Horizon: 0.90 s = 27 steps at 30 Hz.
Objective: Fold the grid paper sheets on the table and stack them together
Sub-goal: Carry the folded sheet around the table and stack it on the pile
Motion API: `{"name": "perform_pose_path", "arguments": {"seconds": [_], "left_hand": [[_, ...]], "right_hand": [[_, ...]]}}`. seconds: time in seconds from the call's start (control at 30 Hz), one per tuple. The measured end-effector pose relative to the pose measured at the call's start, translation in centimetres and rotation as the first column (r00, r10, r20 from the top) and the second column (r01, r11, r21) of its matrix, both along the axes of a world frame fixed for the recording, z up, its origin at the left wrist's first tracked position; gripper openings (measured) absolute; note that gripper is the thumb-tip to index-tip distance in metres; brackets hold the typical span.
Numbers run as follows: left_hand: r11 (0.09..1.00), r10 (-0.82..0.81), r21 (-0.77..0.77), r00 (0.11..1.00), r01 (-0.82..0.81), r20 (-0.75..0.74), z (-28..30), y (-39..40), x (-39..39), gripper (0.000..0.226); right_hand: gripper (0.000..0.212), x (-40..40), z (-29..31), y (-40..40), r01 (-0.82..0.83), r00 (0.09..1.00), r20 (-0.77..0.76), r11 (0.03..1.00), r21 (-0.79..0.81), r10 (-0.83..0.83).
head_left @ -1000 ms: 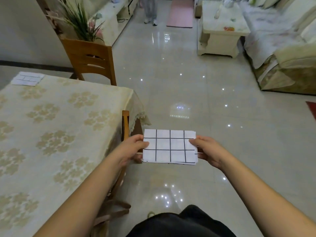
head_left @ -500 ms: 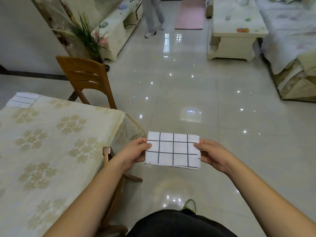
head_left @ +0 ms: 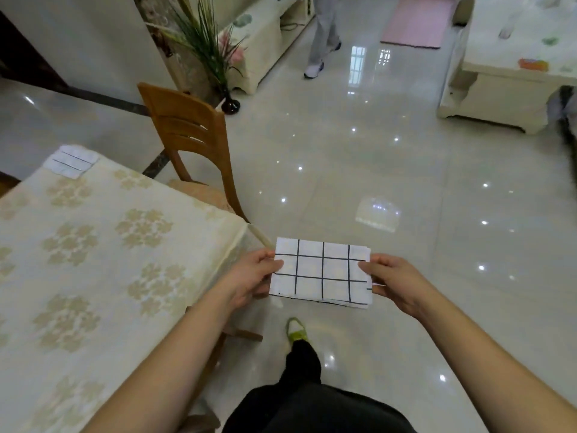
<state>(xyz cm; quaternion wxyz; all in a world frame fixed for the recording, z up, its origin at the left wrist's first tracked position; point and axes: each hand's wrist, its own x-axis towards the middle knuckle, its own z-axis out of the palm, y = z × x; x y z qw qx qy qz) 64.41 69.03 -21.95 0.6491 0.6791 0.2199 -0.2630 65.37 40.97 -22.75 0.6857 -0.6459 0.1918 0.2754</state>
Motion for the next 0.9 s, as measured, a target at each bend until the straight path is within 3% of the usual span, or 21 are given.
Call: {"name": "perform_pose_path", "arguments": {"seconds": [0.23, 0.43, 0.6, 0.9], "left_hand": [[0.999, 0.045, -0.008, 0.998, -0.045, 0.046, -1.7, 3.6, 8.8, 0.022], [0.998, 0.065, -0.016, 0.996, -0.064, 0.065, -1.5, 5.1, 15.9, 0.020], [0.996, 0.081, -0.048, 0.996, -0.079, 0.041, -1.3, 5.8, 21.3, 0.018], [0.976, 0.215, -0.034, 0.976, -0.215, 0.016, -2.1, 5.6, 31.7, 0.016]], "right_hand": [[0.006, 10.4, 0.5, 3.3, -0.079, 0.997, 0.003, 0.995, -0.064, 0.079], [0.002, 17.7, 1.2, 5.2, -0.052, 0.999, -0.008, 0.994, -0.096, 0.051], [0.005, 23.3, 0.6, 5.6, -0.025, 1.000, -0.014, 0.993, -0.114, 0.024], [0.013, 37.1, -0.2, 6.4, -0.125, 0.992, 0.021, 0.987, -0.106, 0.128]]}}
